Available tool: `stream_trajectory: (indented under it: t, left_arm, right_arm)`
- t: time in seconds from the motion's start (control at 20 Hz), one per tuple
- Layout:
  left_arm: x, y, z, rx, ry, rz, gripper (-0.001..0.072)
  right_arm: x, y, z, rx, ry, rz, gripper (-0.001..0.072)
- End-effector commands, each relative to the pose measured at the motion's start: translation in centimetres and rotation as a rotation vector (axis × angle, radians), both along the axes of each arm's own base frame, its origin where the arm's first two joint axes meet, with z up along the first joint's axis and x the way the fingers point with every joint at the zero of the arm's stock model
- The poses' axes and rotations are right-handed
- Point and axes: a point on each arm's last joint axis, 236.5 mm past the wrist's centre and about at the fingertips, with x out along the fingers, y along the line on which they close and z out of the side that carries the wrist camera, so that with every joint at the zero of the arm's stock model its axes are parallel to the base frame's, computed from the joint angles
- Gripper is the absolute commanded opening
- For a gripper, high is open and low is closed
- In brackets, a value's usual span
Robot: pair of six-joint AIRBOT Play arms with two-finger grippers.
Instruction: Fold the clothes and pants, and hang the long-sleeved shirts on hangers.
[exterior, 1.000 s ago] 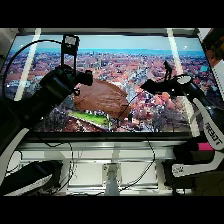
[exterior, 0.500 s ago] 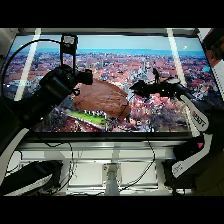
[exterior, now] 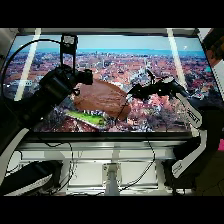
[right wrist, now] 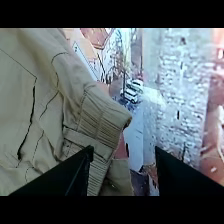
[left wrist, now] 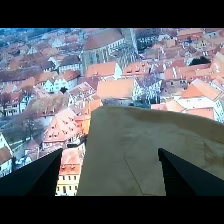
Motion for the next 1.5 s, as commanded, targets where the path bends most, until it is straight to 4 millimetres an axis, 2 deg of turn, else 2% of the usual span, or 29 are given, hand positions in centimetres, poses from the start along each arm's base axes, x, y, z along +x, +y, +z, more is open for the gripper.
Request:
stream_trajectory:
  t: [0.0,0.3,0.6,0.65,0.7,0.75,0.8,0.95,1.1,1.2,1.35,1.45]
  left_arm:
    - [0.0,0.0,0.1,-0.002,-0.001,0.0,0.0698]
    - [0.0,0.0,0.1,-0.002,-0.001,0.0,0.0698]
    - [0.0,0.0,0.1,-0.002,-0.001,0.0,0.0698]
    - [0.0,0.0,0.1,-0.002,-0.001,0.0,0.0698]
    - [0.0,0.0,0.1,-0.002,-0.001,0.0,0.0698]
    - [0.0,0.0,0.1,-0.002,-0.001,0.0,0.0698]
    - [0.0,0.0,0.1,-0.002,-0.001,0.0,0.0698]
    - [0.0,0.0,0.1,-0.002,-0.001,0.0,0.0698]
    - [0.0,0.0,0.1,-0.001,-0.002,0.0,0.0698]
    - [0.1,0.1,0.2,0.005,-0.008,-0.001,0.0698]
    - [0.1,0.0,0.3,0.002,-0.013,-0.005,0.0698]
    - [0.8,-0.4,1.6,0.014,-0.076,-0.033,0.0698]
  right_arm:
    - [0.3,0.1,-0.5,-0.025,-0.009,-0.007,0.0453]
    - [0.2,1.6,-0.9,0.026,0.005,-0.004,0.0449]
    - [-0.8,5.0,-0.5,0.014,-0.057,0.1,0.0445]
    - [-0.4,5.5,-0.1,0.009,-0.085,0.112,0.0423]
    - [0.3,5.9,0.6,0.008,-0.127,0.127,0.0363]
    - [1.0,6.4,1.5,0.009,-0.175,0.146,0.0307]
    - [1.7,6.8,2.6,0.013,-0.215,0.162,0.0296]
    - [3.7,7.6,6.5,0.033,-0.328,0.205,0.0008]
    - [5.3,7.7,10.9,0.023,-0.474,0.258,0.0008]
    - [6.8,6.8,14.2,-0.028,-0.578,0.266,0.0008]
    - [9.2,4.4,19.6,-0.162,-0.751,0.266,0.0007]
    - [10.7,2.0,23.7,-0.285,-0.858,0.231,0.0007]
